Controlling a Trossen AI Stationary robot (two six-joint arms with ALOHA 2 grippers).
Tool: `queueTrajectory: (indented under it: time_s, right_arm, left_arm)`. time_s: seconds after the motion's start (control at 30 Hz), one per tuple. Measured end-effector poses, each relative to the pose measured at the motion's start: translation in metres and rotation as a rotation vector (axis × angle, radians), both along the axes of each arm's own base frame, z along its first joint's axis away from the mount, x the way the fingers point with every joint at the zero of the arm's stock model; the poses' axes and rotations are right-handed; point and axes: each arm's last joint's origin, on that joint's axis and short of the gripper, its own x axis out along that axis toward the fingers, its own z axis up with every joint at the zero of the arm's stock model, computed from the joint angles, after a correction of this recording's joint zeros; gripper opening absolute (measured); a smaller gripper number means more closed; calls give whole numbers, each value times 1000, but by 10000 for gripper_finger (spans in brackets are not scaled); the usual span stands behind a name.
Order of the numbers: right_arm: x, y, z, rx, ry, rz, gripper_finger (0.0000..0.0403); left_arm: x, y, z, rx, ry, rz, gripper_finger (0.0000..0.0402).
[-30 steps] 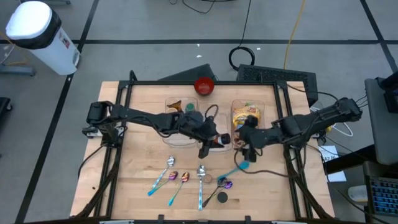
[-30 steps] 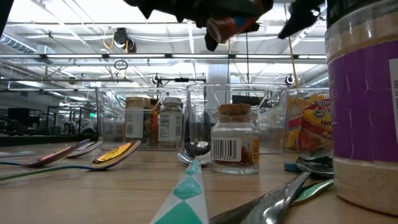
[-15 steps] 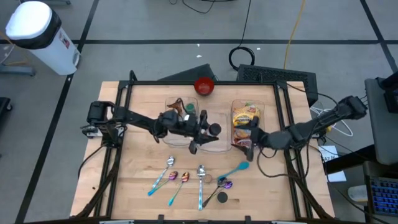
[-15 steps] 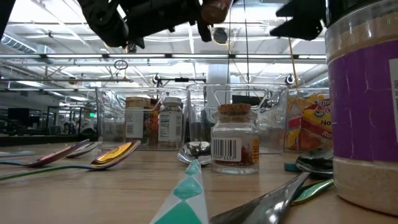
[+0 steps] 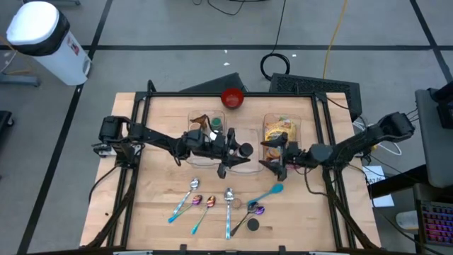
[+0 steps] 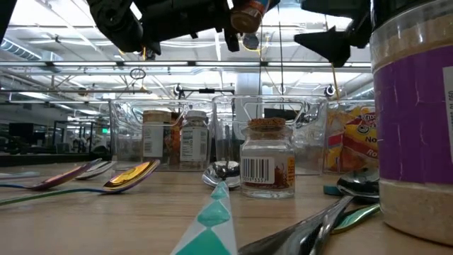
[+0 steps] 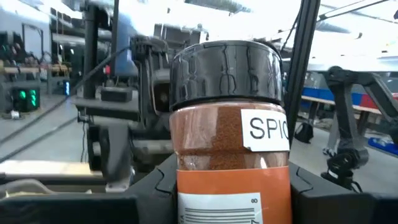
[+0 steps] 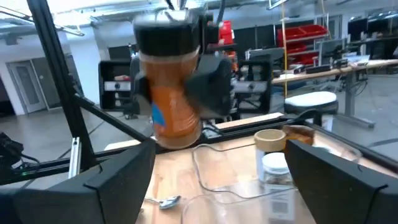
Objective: Pick & Place Food Item
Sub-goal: Put the orange seasoning bottle into the left transparent bin
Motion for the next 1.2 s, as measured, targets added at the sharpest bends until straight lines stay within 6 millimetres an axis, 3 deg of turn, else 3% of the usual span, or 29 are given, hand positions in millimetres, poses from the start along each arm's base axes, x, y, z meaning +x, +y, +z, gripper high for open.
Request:
queueTrajectory:
  time_s: [0.3, 0.5, 0.73, 1.0, 1.2]
  right_arm:
    - [42, 12, 5, -90, -14, -11, 350]
    - [69, 21, 12, -152, -18, 25, 350]
    - [72, 18, 15, -193, -29, 35, 330]
    - [72, 21, 13, -222, -13, 44, 232]
    - [72, 21, 8, -184, 32, 60, 229]
  left_arm:
    - [7, -4, 17, 47, -66, 12, 140]
    - [14, -13, 20, 97, -3, 9, 140]
    - [13, -24, 20, 107, 16, -37, 155]
    - [13, -28, 18, 80, 41, -27, 164]
    - [12, -28, 15, -72, 143, -42, 167]
